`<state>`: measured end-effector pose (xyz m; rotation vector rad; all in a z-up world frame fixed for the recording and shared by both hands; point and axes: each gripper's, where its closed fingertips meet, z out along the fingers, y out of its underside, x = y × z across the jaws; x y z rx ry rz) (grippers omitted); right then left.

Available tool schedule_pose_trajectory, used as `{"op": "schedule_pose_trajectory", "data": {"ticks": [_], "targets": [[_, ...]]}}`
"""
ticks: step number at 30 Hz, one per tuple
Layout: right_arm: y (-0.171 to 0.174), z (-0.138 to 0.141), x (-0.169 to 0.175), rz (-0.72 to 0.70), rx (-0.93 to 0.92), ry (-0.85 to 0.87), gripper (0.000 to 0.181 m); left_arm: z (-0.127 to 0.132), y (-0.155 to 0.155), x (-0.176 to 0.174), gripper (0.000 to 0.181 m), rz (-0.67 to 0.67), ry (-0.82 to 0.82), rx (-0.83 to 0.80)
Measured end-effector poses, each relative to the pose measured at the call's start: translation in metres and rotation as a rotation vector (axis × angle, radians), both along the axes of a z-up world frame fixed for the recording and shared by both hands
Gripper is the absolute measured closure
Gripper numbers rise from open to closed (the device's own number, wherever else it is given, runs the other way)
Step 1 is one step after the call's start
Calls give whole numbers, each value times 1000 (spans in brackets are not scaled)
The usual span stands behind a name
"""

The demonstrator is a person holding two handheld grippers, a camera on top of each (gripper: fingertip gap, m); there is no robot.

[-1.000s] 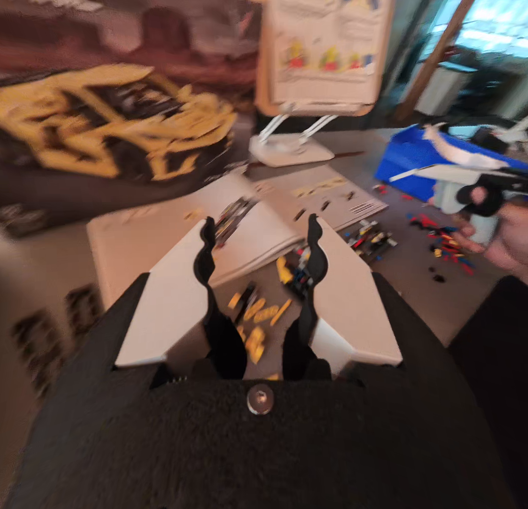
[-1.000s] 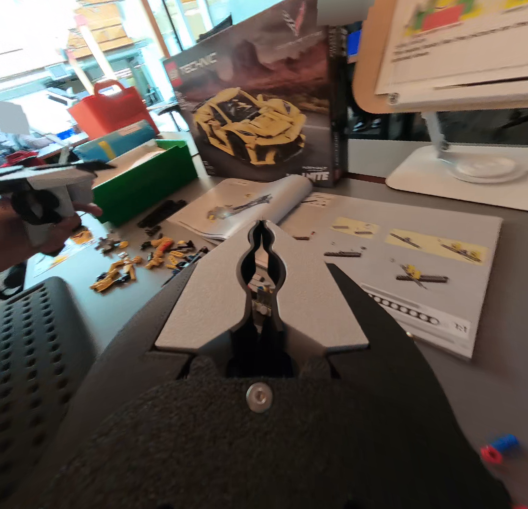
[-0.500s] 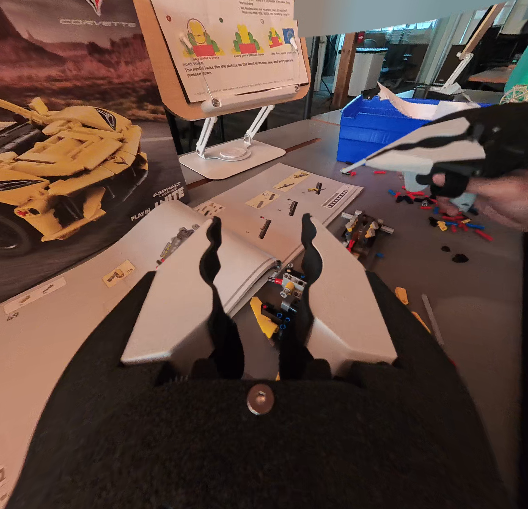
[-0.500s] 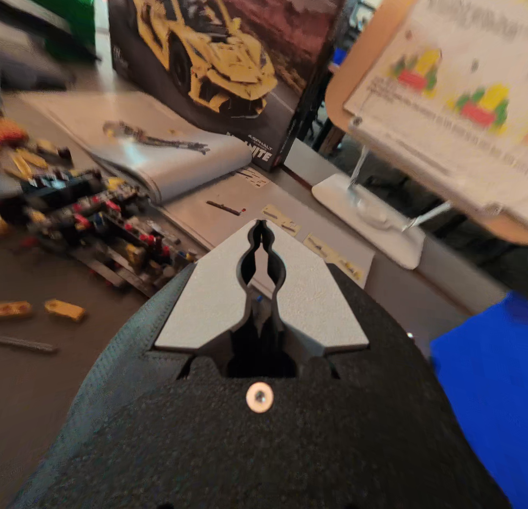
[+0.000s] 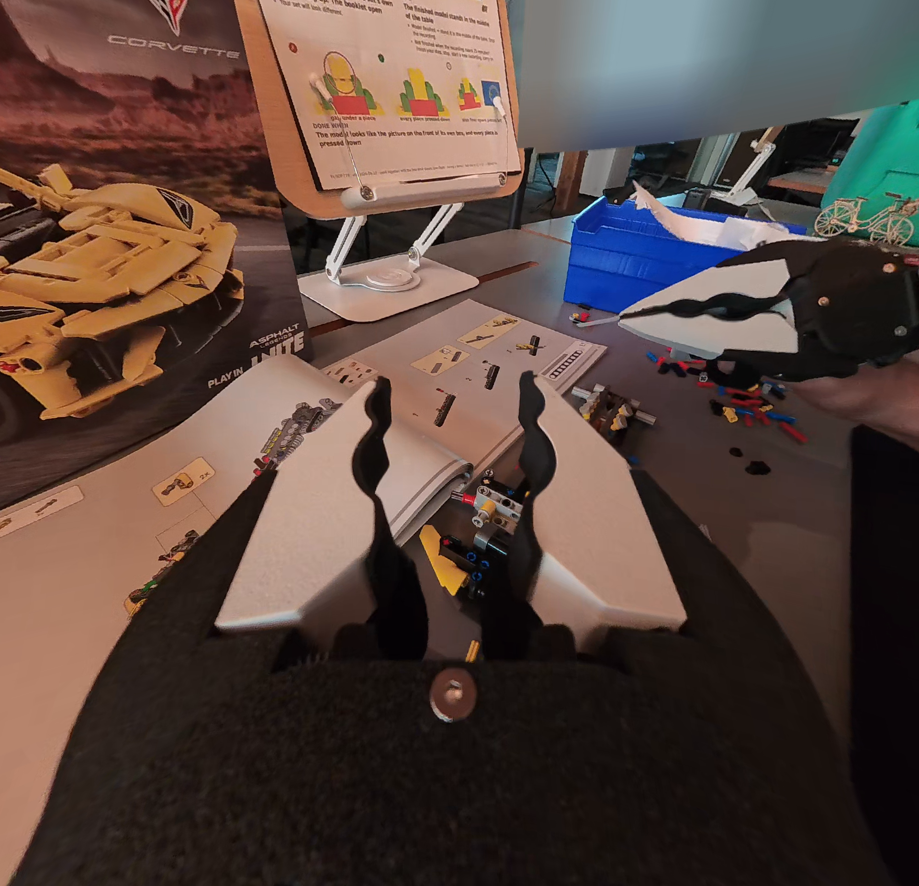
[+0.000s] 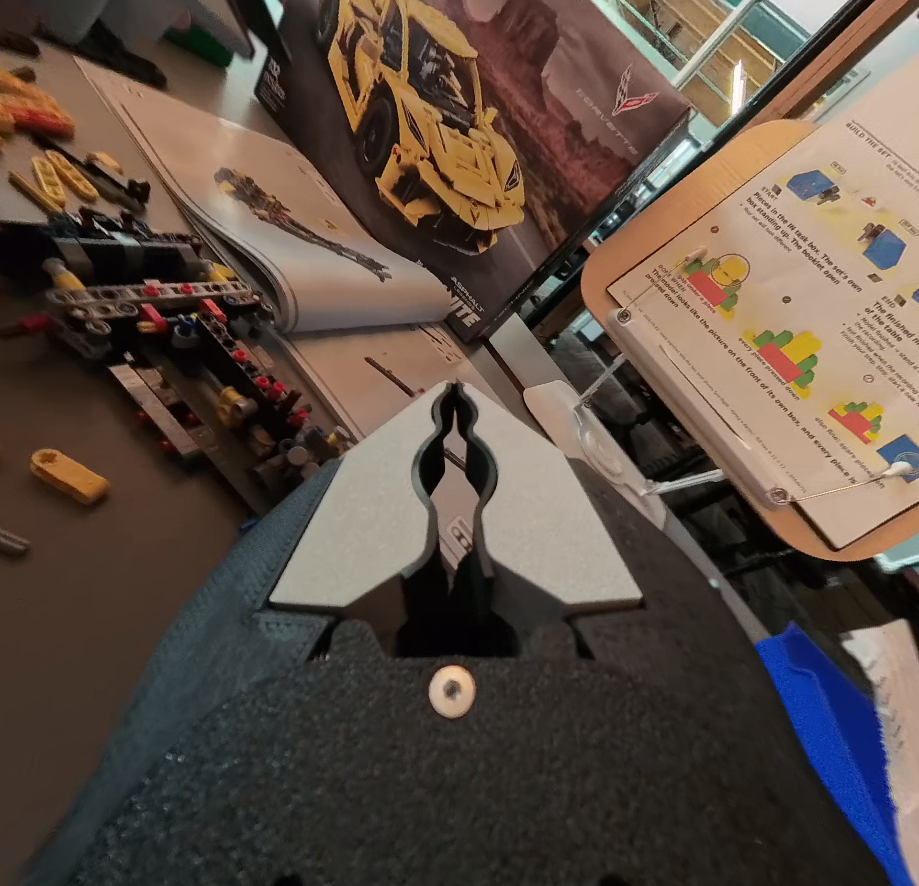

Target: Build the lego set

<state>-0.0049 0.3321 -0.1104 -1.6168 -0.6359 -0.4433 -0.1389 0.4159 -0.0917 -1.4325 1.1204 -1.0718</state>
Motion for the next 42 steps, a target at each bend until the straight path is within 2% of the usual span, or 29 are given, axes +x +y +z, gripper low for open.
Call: {"op": "schedule_pose_trajectory", "data": {"ticks": [12, 15, 21, 26, 34, 38, 42], "targets": [[-4, 11, -8, 67, -13, 302, 181, -7, -19, 0, 144, -81, 62, 9], [-8, 16, -26, 166, -14, 357, 181, -13, -30, -2, 144, -147, 107, 22], [-23, 5, -72, 369, -175, 477, 181, -20, -72, -17, 147, -358, 190, 17], [-33, 7, -87, 444, -217, 541, 181, -44, -120, -36, 149, -553, 365, 14], [-42, 13, -82, 389, -184, 606, 181, -102, -132, -39, 151, -527, 803, 152], [-55, 1, -80, 369, -188, 569, 181, -107, -137, -30, 158, -558, 854, 188], [-58, 5, -81, 383, -171, 573, 181, -112, -143, -27, 159, -598, 898, 163]]}}
